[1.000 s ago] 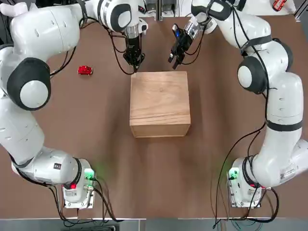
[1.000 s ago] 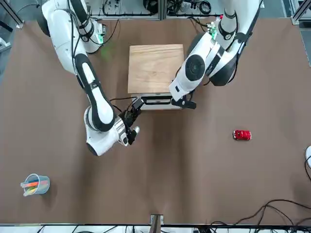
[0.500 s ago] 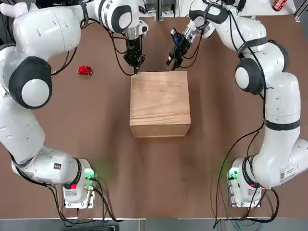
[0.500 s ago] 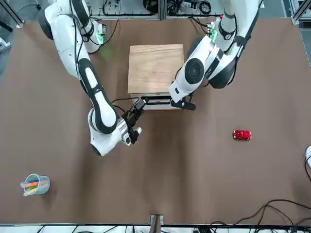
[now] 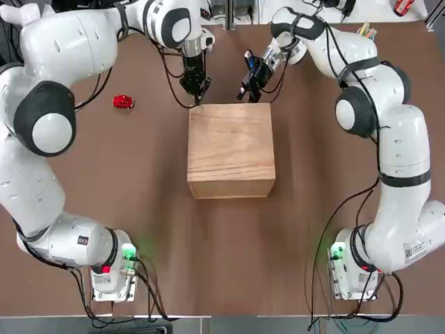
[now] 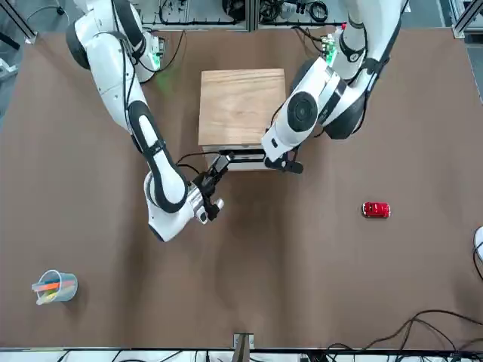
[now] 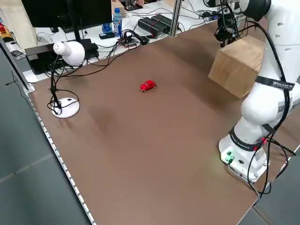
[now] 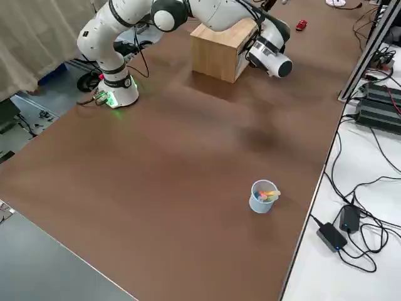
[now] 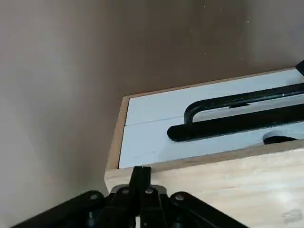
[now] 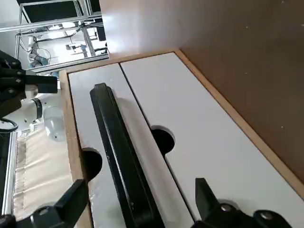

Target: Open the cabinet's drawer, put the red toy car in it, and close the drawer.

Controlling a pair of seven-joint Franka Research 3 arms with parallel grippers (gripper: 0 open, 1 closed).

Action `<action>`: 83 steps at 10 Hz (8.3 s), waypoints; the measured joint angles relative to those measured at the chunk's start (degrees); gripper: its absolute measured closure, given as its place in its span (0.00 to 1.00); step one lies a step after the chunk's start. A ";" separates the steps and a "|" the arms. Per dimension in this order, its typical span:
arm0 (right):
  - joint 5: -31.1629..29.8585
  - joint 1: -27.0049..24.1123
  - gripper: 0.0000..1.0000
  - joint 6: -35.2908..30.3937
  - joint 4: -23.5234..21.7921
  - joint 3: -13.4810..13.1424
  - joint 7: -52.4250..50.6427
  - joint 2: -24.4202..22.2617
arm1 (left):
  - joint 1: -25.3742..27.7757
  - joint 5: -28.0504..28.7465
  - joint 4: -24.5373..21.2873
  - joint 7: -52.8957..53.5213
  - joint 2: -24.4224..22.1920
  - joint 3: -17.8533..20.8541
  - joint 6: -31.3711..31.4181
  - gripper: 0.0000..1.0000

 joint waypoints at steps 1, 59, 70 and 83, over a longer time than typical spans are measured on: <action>0.03 0.00 0.00 -0.06 -0.20 0.00 0.10 0.03 | -0.03 0.00 0.00 0.00 0.16 0.00 0.00 0.99; 7.65 0.58 0.00 22.53 4.61 -0.16 5.50 0.12 | 0.39 0.00 0.88 -0.61 0.28 0.11 -0.02 0.95; -26.23 -2.37 0.00 -1.43 13.40 -18.06 5.52 -10.06 | 2.59 3.00 -0.93 -9.00 -10.35 26.01 -4.18 0.00; -50.02 -5.62 0.02 -9.12 13.90 -27.71 13.12 -29.08 | 3.65 -8.05 -17.54 -32.50 3.82 42.07 34.45 0.00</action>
